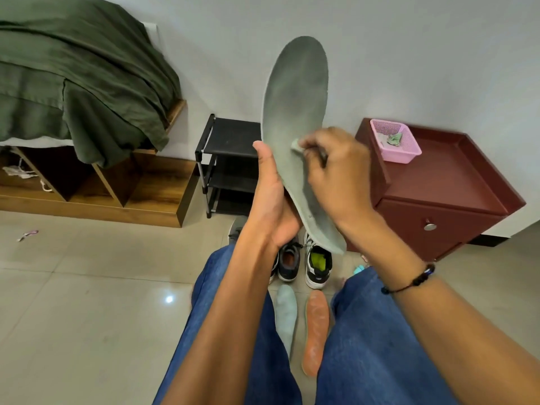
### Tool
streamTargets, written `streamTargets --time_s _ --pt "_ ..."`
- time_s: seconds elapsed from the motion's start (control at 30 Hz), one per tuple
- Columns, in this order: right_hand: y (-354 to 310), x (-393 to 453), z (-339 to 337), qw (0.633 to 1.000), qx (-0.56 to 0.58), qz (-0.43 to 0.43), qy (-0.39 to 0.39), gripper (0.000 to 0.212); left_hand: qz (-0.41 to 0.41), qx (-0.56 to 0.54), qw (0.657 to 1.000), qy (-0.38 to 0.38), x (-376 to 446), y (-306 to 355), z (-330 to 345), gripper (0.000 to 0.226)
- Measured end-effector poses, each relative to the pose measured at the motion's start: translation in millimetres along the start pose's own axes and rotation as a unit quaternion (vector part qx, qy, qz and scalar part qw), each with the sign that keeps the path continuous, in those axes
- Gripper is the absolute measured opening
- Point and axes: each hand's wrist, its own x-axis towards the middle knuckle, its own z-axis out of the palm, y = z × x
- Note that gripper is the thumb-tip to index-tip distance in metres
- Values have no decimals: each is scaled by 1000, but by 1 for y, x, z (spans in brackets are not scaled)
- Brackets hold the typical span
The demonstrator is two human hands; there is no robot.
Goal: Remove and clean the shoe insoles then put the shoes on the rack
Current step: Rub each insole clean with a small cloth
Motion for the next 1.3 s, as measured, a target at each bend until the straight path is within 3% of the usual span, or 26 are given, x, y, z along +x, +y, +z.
streamTargets --time_s 0.13,0.23,0.33,0.5,0.67,0.77,0.87,0.93,1.07,1.2,1.3 --pt "-21 -50 4 996 77 17 -36 13 -9 12 1000 18 1 -1 -13 87" --pt "-10 -57 -12 975 171 88 -113 16 -40 -16 999 22 1 -7 -12 92" --pt "4 -33 -23 983 139 78 -91 16 -43 -25 999 17 3 -11 -8 92" --pt "6 -7 -5 999 14 15 -30 13 -17 -41 999 22 -1 -9 -8 74" --pt "-29 -50 -1 990 112 13 -79 15 -14 -39 999 14 -4 2 -11 82" --pt "-21 -49 -21 967 192 86 -143 16 -24 -52 998 15 -2 2 -8 87" --pt "-7 -29 -34 986 128 64 -82 16 1 -48 999 25 -1 1 0 81" --pt "3 -13 -34 996 74 36 -43 15 17 -35 998 41 -3 2 3 63" --pt "15 -8 -14 996 -47 -37 -61 13 15 -58 996 72 -5 1 -1 35" --pt "8 -29 2 994 -77 -29 -74 12 2 -118 990 83 -5 -3 -7 44" --pt "-6 -43 -1 992 -40 -31 -114 15 -19 -93 991 90 -6 -6 -8 56"
